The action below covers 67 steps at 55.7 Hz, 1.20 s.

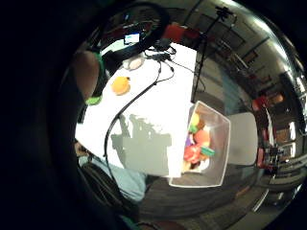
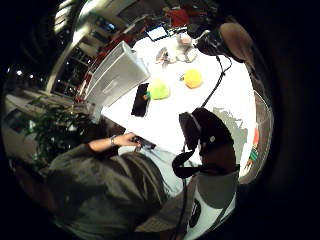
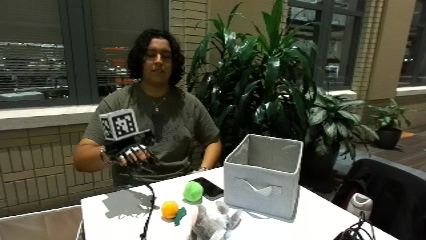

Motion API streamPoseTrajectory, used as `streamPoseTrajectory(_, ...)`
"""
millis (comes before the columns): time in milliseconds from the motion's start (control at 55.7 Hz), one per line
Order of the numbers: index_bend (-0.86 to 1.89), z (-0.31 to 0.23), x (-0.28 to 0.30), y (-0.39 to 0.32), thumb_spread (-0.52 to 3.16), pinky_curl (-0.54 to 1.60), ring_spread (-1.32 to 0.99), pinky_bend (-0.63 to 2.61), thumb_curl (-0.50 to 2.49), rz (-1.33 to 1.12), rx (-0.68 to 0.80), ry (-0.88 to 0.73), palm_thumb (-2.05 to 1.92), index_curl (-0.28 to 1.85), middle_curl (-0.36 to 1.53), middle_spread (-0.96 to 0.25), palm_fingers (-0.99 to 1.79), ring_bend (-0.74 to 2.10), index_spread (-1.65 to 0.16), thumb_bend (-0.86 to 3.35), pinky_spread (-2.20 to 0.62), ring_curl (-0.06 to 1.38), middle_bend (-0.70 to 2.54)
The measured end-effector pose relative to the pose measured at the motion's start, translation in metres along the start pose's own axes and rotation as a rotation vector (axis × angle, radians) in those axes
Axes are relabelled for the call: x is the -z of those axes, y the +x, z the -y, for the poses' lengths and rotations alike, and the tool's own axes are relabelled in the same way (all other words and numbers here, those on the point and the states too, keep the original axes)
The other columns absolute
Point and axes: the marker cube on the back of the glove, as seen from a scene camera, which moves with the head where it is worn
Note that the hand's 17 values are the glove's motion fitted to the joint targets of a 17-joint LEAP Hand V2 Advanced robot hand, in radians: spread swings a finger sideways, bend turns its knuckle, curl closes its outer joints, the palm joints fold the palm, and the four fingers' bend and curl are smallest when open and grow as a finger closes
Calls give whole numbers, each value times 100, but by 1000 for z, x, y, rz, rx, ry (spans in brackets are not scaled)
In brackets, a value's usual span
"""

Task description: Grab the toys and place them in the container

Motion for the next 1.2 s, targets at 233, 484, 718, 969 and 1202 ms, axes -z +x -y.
streamPoseTrajectory(233,5,49,-101,-7,138,38,-51,79,22,-21,-151,-165,18,6,38,-40,90,119,-37,8,-41,47,67)
streamPoseTrajectory(484,19,63,-132,-9,127,53,-58,107,25,-21,-323,-212,21,8,59,-55,83,150,-33,2,-46,67,96)
streamPoseTrajectory(718,43,78,-63,-54,141,67,-68,128,26,134,-146,-195,33,21,79,-67,69,157,-32,8,-51,81,108)
streamPoseTrajectory(969,66,129,80,-260,150,79,-75,145,24,226,238,55,33,34,100,-77,45,158,-31,9,-52,92,111)
streamPoseTrajectory(1202,75,203,43,-314,151,84,-75,153,22,166,253,-97,29,40,115,-82,34,162,-31,6,-52,98,111)
